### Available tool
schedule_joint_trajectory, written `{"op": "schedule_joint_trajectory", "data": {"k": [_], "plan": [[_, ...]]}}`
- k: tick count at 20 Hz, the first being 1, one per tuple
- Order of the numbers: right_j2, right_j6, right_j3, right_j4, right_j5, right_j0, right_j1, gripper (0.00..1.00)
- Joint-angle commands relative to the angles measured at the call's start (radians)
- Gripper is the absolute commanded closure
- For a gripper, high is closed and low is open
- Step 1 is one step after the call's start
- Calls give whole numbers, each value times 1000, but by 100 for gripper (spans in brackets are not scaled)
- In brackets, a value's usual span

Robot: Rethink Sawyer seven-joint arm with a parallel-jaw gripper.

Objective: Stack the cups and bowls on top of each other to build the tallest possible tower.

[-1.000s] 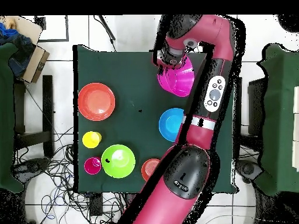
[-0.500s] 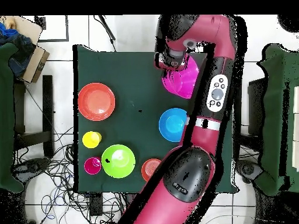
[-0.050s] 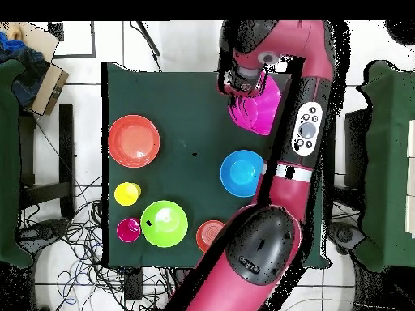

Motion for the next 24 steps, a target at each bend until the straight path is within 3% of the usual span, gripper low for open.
{"op": "schedule_joint_trajectory", "data": {"k": [1,24], "plan": [[-103,-38,71,0,-40,29,-33,100],[-131,-53,55,0,-58,43,-35,100]]}}
